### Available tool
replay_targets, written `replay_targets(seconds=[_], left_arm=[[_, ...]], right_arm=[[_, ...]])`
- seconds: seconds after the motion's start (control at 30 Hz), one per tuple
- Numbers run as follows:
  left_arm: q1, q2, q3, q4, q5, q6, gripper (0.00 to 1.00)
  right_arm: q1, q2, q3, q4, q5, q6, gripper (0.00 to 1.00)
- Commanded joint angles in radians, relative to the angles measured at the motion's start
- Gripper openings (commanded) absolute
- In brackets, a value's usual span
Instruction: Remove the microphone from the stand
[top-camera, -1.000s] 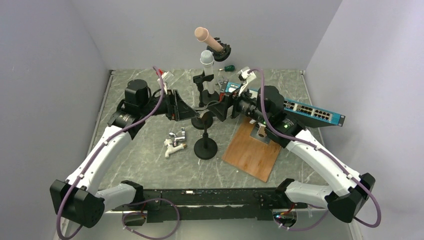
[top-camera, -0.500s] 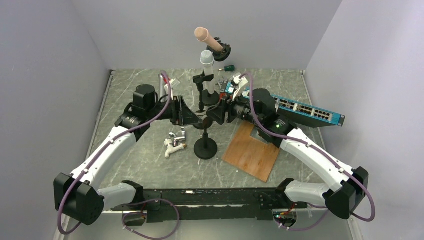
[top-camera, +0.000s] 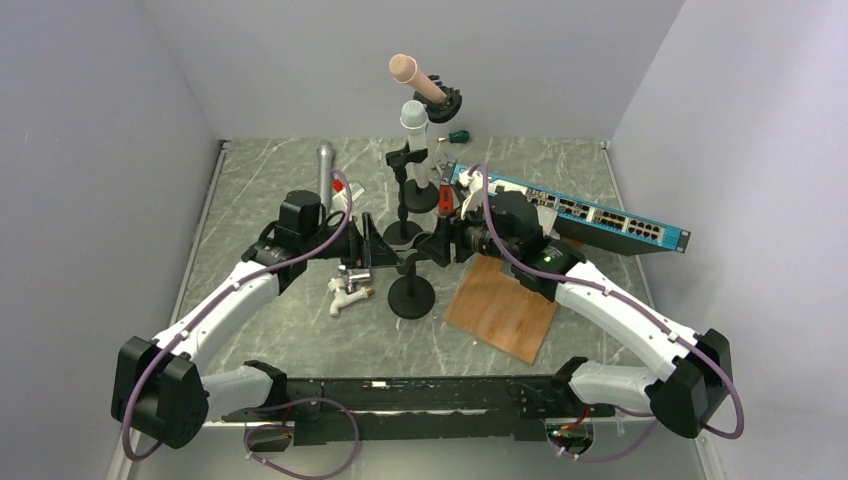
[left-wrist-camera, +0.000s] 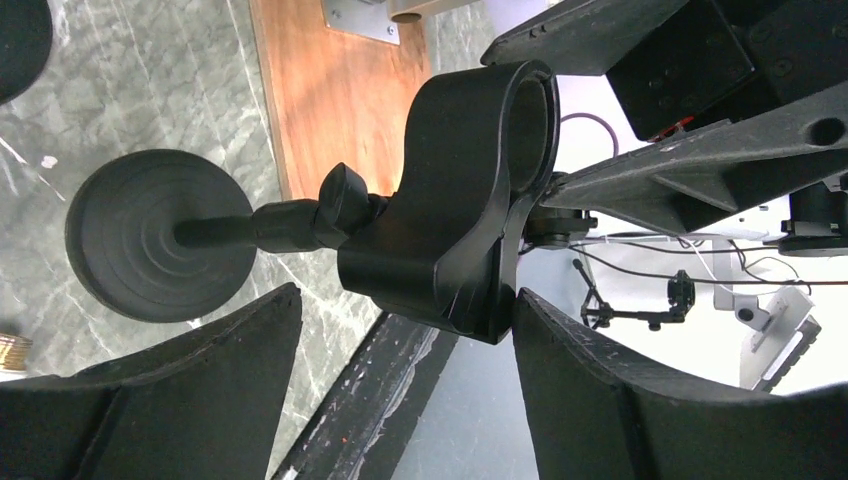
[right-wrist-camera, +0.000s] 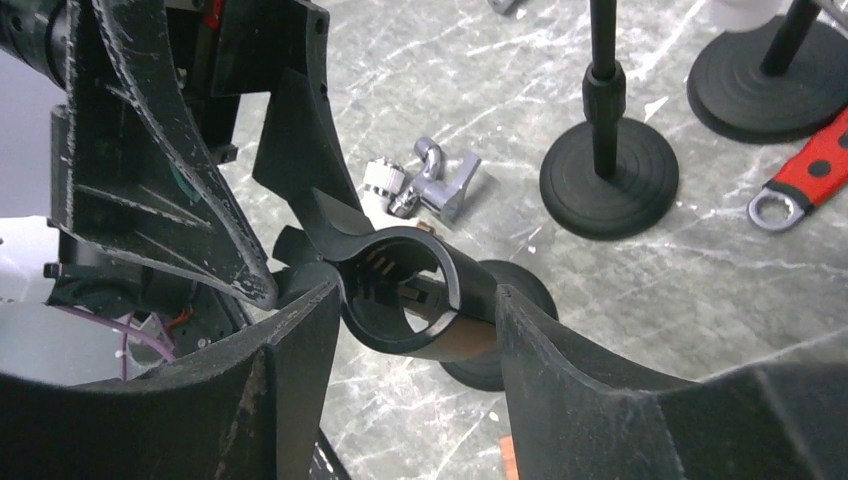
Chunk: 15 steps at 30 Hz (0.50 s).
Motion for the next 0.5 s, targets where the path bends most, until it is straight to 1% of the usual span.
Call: replay_targets(seconds=[0.0,0.07,0.13,0.23,0.33,0.43,0.47], left_arm=[[-0.005,0.011,-0.036,-0.057,-0.063,0.053,0.80],[-0.005,0.000,-0.030,-0.065,-0.074,0.056,0.83],[-0.005,-0.008,-0.006,-0.084,-0.079,0.066,0.90],[-0.005,-0.019,0.057,-0.144,-0.095,0.103,0.99],[-0.003,-0.026,0.158,-0.222,-0.119,0.151,0.99],[0.000,-0.025,0.236,-0.275,-0.127,0.181,0.99],[0.004,-0.024,0.254,-0.283,-0.121,0.187,0.99]], right_arm=[[-0.004,-0.008,0.007,-0.028,0.018,-0.016,0.62],[-0.005,-0.009,0.020,-0.043,0.031,-0.022,0.63],[-0.005,-0.014,0.038,-0.056,0.041,-0.029,0.64],[-0.005,-0.018,0.076,-0.083,0.065,-0.042,0.70],[-0.005,-0.022,0.123,-0.118,0.112,-0.056,0.79],[-0.005,-0.013,0.181,-0.154,0.198,-0.053,0.91],[-0.005,-0.003,0.208,-0.170,0.226,-0.055,0.94]])
